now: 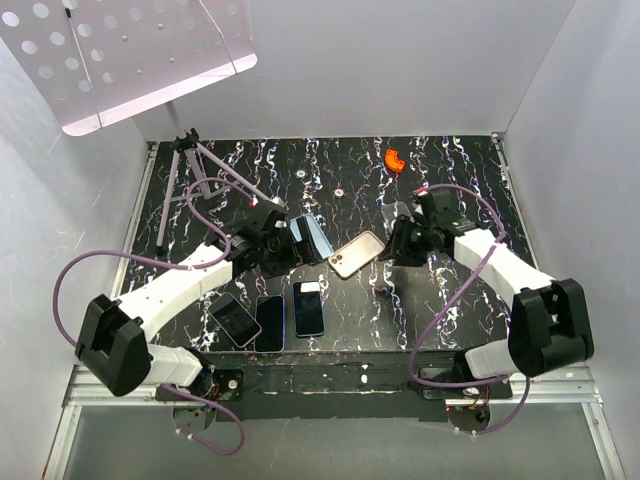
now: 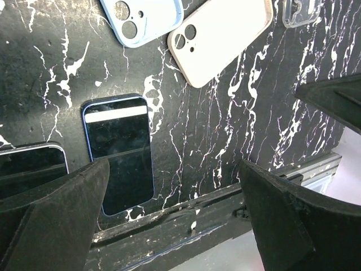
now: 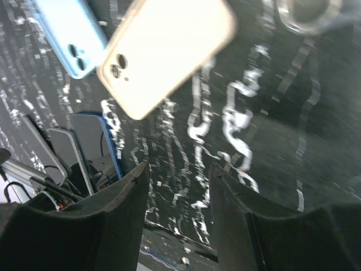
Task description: Put the phone into the phone case
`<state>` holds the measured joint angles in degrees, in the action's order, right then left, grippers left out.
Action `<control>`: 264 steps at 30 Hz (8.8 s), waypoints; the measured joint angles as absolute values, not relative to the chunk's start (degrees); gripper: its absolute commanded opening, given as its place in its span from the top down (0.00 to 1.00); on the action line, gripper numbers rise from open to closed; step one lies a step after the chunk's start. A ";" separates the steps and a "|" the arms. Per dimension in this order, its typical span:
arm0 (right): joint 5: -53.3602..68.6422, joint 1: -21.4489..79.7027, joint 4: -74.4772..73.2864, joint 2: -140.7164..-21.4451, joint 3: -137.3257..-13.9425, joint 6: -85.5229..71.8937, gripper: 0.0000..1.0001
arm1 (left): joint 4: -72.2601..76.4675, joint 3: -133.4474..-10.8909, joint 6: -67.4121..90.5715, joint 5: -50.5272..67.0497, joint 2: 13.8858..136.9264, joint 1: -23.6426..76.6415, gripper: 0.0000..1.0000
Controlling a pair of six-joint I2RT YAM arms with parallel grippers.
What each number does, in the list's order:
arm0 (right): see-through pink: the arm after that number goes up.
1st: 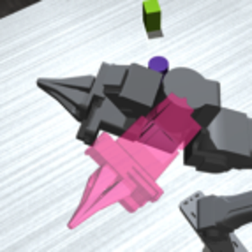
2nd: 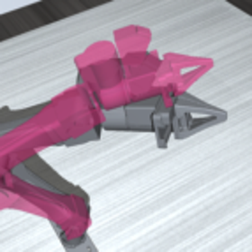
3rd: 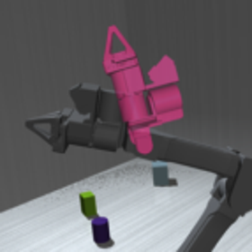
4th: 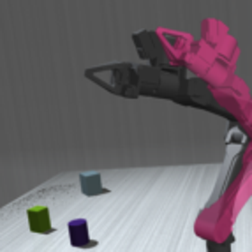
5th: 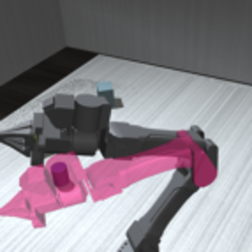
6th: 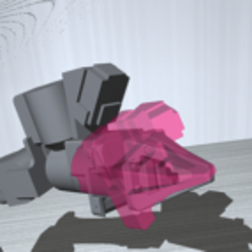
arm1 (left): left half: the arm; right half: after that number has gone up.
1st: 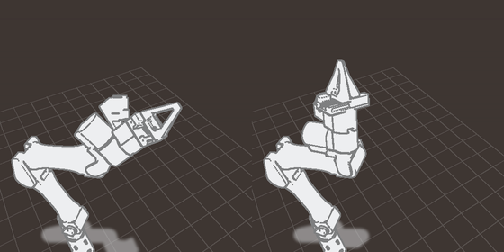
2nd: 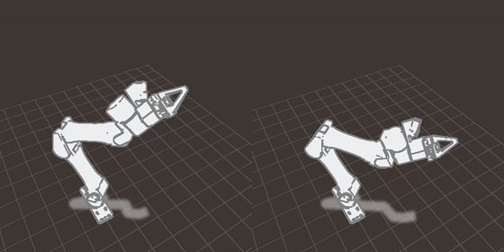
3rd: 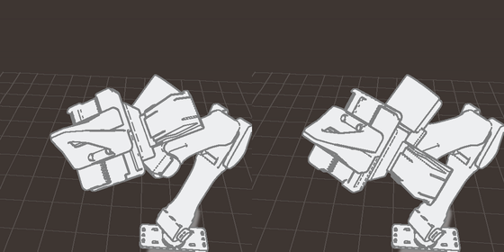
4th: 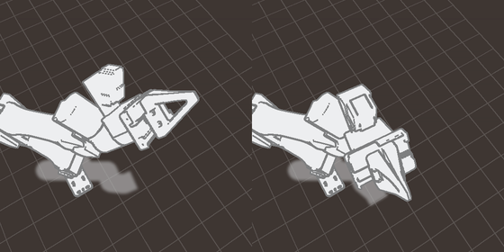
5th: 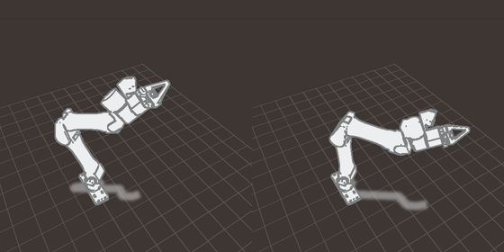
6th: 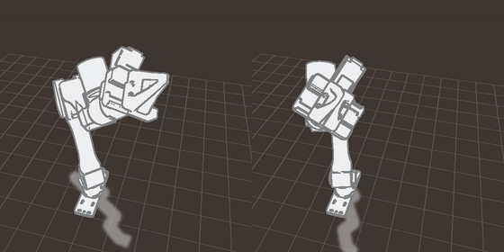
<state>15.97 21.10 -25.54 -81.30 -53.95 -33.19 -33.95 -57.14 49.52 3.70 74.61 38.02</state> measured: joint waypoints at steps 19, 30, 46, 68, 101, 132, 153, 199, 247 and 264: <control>17.32 7.07 -31.11 -65.95 -42.50 -29.52 0.33 | -33.58 -71.05 52.14 5.13 100.88 40.38 0.35; 18.48 6.79 -31.59 -66.06 -42.28 -28.56 0.33 | -36.58 -80.16 52.53 2.83 111.70 41.15 0.52; 19.75 6.76 -31.59 -67.70 -42.30 -28.29 0.33 | -38.85 -83.22 51.79 0.16 116.07 42.02 1.00; 20.99 6.76 -33.93 -67.55 -46.76 -28.21 0.33 | -41.39 -81.82 57.23 -2.94 114.52 48.47 1.00; 22.87 6.76 -34.17 -67.07 -46.76 -27.68 0.20 | -33.78 -74.56 56.80 -1.65 101.23 50.70 0.02; 25.65 8.03 -32.03 -68.51 -46.76 -26.74 0.12 | -43.13 -53.91 42.85 -0.69 65.17 29.36 0.02; 24.32 12.19 -31.83 -71.24 -47.22 -27.66 0.11 | -48.23 -62.76 46.85 -1.80 92.47 44.82 0.02; 25.32 13.21 -32.47 -75.13 -47.68 -27.77 0.12 | -47.90 -64.20 51.55 -9.89 100.60 53.06 1.00; 56.88 31.24 -36.21 -93.78 -67.94 -23.90 0.34 | -38.61 -54.13 25.56 -8.75 68.31 64.16 1.00; 62.81 36.03 -36.86 -101.16 -68.97 -21.91 0.87 | -38.54 -54.13 25.96 -10.55 68.23 65.56 1.00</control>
